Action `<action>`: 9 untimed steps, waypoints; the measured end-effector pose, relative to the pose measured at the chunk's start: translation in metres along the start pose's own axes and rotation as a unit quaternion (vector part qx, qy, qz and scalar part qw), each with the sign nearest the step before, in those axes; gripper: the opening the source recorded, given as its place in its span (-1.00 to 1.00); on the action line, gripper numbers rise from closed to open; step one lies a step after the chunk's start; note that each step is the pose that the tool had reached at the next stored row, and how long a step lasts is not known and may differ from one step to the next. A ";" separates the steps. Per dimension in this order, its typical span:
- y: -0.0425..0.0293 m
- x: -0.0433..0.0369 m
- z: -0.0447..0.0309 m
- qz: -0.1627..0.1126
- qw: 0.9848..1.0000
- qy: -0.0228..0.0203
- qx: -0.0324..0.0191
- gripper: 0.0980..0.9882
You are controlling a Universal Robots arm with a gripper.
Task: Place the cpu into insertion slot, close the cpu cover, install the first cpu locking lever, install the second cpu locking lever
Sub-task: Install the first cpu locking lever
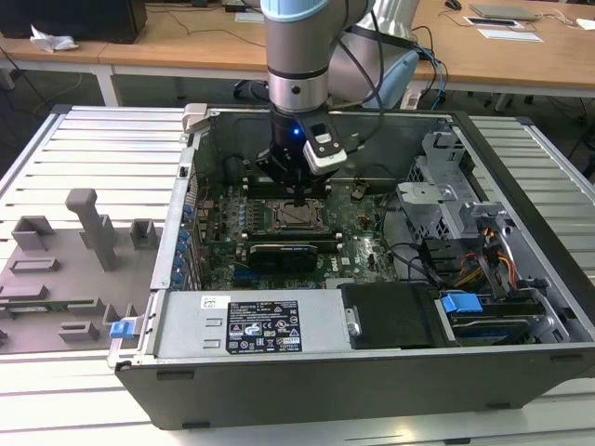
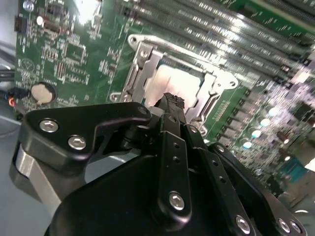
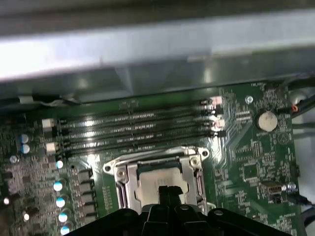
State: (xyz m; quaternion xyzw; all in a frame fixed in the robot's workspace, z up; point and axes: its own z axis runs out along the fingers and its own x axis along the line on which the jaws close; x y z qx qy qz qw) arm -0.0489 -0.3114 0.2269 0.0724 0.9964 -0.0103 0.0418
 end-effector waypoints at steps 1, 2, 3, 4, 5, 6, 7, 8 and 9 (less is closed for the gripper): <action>-0.0010 -0.0002 0.0001 0.000 1.000 0.001 0.002 -0.98; -0.0015 -0.0003 0.0001 0.000 1.000 0.002 0.005 -0.98; -0.0015 -0.0002 0.0001 -0.001 1.000 0.003 0.006 -0.98; -0.0016 -0.0003 -0.0012 -0.001 1.000 0.003 0.007 -0.98; -0.0017 -0.0007 -0.0052 -0.001 1.000 0.003 0.007 -0.98; -0.0017 -0.0008 -0.0073 -0.001 1.000 0.003 0.007 -0.98; -0.0018 -0.0010 -0.0086 -0.001 1.000 0.003 0.007 -0.98; -0.0021 -0.0011 -0.0092 -0.001 1.000 0.003 0.007 -0.98; -0.0024 -0.0012 -0.0093 -0.001 1.000 0.003 0.007 -0.98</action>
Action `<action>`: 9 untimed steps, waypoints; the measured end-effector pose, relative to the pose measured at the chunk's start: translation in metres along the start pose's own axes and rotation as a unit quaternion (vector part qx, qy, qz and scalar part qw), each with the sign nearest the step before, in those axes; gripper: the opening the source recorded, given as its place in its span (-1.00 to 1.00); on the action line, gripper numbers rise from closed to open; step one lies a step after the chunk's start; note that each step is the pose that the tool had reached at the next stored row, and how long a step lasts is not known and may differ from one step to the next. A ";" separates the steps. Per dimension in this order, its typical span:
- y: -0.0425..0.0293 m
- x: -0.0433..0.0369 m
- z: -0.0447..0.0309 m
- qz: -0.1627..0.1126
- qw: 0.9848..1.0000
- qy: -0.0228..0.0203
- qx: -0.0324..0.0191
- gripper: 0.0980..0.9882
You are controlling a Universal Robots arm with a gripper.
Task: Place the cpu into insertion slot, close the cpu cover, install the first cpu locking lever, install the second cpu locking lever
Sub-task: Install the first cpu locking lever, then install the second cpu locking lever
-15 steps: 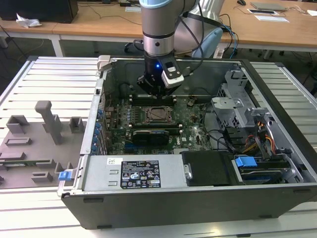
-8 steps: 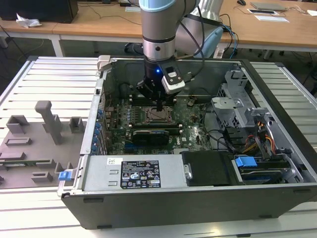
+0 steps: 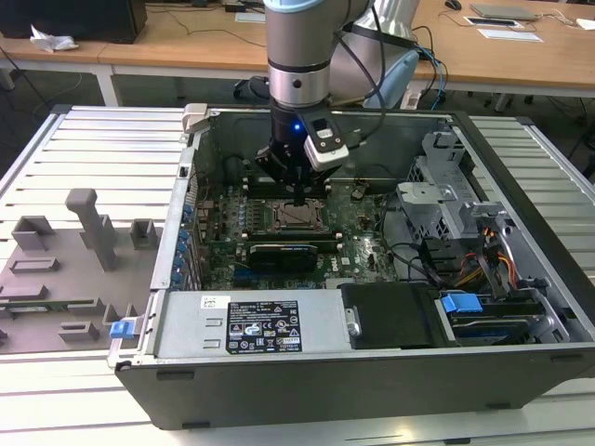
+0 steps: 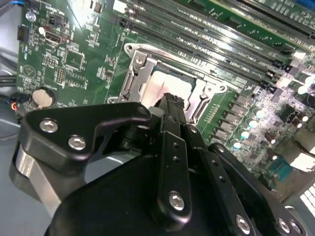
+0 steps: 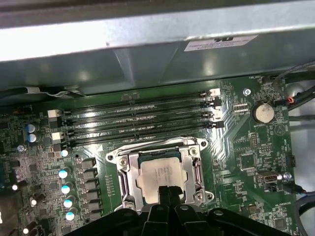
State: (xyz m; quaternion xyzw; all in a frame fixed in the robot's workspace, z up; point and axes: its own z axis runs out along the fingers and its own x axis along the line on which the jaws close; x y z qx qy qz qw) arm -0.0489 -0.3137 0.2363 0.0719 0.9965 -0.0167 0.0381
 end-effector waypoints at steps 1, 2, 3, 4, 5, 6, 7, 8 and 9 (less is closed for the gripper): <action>-0.0001 0.0000 0.0000 0.000 1.000 0.000 0.000 -0.98; -0.0001 0.0000 0.0000 0.000 1.000 0.000 0.000 -0.98; -0.0001 0.0000 0.0000 0.000 1.000 0.000 0.000 -0.98; -0.0002 0.0000 -0.0001 0.000 1.000 0.000 0.000 -0.98; -0.0003 0.0000 -0.0001 0.000 1.000 0.000 0.000 -0.98; -0.0003 0.0000 -0.0001 0.000 1.000 0.000 0.000 -0.98; -0.0003 0.0000 -0.0001 0.000 1.000 0.000 0.000 -0.98; -0.0003 0.0000 -0.0001 0.000 1.000 0.000 0.000 -0.98; -0.0003 0.0000 0.0000 0.000 1.000 0.000 0.000 -0.98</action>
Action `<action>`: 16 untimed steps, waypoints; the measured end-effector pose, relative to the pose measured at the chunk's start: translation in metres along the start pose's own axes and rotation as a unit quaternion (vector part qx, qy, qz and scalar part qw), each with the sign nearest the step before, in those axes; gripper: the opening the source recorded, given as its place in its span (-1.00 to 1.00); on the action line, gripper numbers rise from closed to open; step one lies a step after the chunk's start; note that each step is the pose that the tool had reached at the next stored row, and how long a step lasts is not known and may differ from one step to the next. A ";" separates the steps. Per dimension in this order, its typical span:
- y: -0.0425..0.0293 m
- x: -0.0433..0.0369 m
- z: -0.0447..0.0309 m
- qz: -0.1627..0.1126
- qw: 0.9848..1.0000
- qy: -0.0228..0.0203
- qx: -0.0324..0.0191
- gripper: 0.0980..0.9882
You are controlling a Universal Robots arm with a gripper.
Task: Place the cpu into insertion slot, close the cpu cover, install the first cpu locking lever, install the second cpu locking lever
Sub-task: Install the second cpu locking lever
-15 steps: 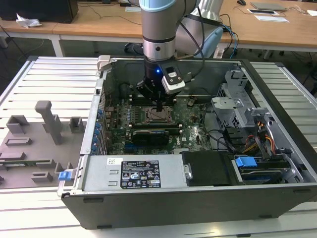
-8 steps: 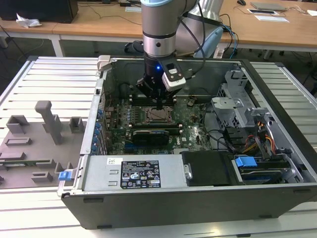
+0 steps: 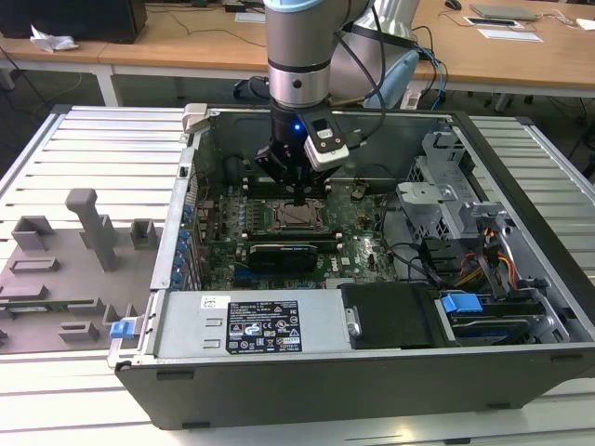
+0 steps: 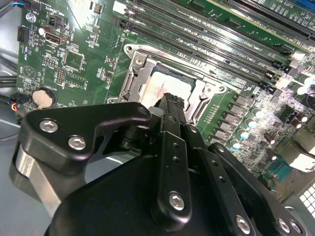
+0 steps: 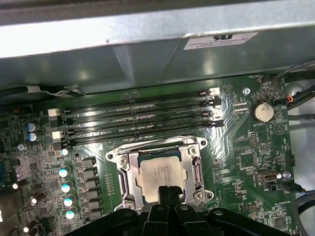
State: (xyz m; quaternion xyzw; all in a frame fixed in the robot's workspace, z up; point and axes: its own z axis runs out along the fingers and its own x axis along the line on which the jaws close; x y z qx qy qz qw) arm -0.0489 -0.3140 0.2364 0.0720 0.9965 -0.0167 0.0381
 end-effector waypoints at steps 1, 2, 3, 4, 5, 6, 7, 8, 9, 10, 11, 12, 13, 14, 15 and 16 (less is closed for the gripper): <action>0.0000 0.0000 0.0000 0.000 1.000 0.000 0.000 -0.98; 0.0000 0.0000 0.0000 0.000 1.000 0.000 0.000 -0.98; -0.0003 0.0000 0.0000 0.000 1.000 0.000 0.000 -0.98; -0.0007 -0.0001 -0.0001 0.000 1.000 0.000 0.000 -0.98; -0.0013 -0.0001 0.0000 0.000 1.000 0.000 0.000 -0.98; -0.0020 -0.0001 0.0000 0.000 1.000 0.000 0.000 -0.98; -0.0030 -0.0001 0.0000 0.000 1.000 0.000 0.000 -0.98; -0.0046 0.0000 0.0001 0.000 1.000 0.000 0.000 -0.98; -0.0057 0.0001 0.0001 0.000 1.000 0.000 0.000 -0.98; -0.0072 0.0004 0.0002 0.000 1.000 0.000 0.000 -0.98; -0.0082 0.0007 0.0002 0.000 1.000 0.000 0.000 -0.98; -0.0108 0.0012 0.0001 0.000 1.000 0.000 0.000 -0.98; -0.0120 0.0012 0.0001 0.000 1.000 0.000 0.000 -0.98; -0.0131 0.0010 -0.0003 0.000 1.000 0.000 0.000 -0.98; -0.0145 0.0007 -0.0013 0.000 1.000 0.000 0.000 -0.98; -0.0162 0.0004 -0.0022 0.000 1.000 0.000 0.000 -0.98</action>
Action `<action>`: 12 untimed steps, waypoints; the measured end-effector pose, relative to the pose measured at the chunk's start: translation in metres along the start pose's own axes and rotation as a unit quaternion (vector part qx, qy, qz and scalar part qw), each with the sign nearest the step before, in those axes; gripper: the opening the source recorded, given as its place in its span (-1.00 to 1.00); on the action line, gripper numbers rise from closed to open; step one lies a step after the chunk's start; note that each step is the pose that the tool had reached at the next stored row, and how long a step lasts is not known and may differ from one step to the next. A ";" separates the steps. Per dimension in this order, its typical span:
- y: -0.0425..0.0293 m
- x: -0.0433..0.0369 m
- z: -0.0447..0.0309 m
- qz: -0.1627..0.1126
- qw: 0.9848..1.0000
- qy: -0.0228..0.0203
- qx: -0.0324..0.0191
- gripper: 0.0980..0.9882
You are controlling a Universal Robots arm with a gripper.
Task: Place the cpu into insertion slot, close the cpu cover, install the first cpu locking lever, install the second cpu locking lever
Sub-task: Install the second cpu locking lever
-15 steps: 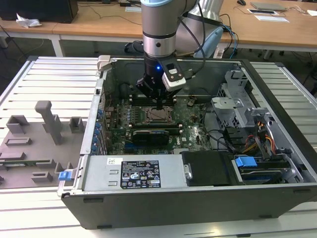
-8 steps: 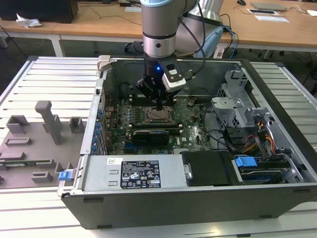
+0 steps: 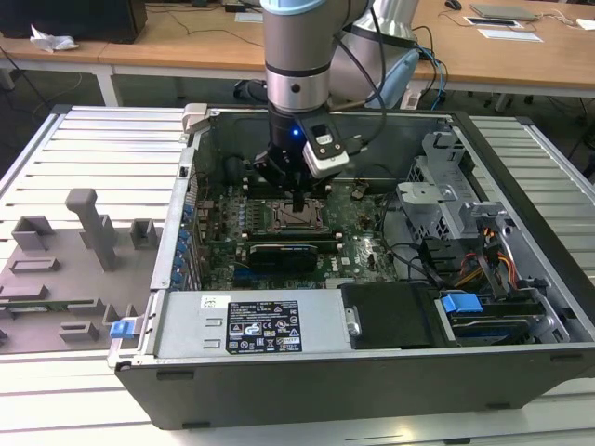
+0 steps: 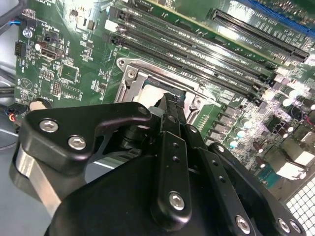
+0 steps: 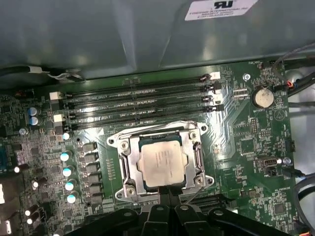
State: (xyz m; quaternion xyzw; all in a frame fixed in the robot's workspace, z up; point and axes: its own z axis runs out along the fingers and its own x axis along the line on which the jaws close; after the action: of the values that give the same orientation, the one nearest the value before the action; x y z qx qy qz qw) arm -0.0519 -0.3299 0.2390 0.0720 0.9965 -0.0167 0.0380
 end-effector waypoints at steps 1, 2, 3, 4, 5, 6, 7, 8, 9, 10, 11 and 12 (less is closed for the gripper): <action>-0.0029 -0.0005 -0.0004 0.000 1.000 0.000 0.000 -0.98; -0.0052 -0.0008 -0.0005 0.000 1.000 0.000 0.000 -0.98; -0.0068 -0.0011 -0.0005 0.000 1.000 0.000 0.000 -0.98; -0.0088 -0.0014 -0.0005 0.000 1.000 0.000 0.000 -0.98; -0.0102 -0.0015 -0.0005 0.000 1.000 0.000 0.000 -0.98; -0.0118 -0.0017 -0.0005 0.000 1.000 0.000 0.000 -0.98; -0.0150 -0.0022 -0.0004 0.000 1.000 0.000 0.000 -0.98; -0.0173 -0.0025 -0.0003 0.000 1.000 0.000 0.000 -0.98; -0.0189 -0.0028 -0.0002 0.000 1.000 0.000 0.000 -0.98; -0.0202 -0.0030 -0.0002 0.000 1.000 0.000 0.000 -0.98; -0.0218 -0.0032 -0.0001 0.000 1.000 0.000 0.000 -0.98; -0.0229 -0.0033 0.0000 0.000 1.000 0.000 0.000 -0.98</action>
State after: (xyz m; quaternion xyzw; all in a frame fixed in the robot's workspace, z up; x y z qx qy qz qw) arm -0.0519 -0.3530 0.2400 0.0720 0.9965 -0.0167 0.0381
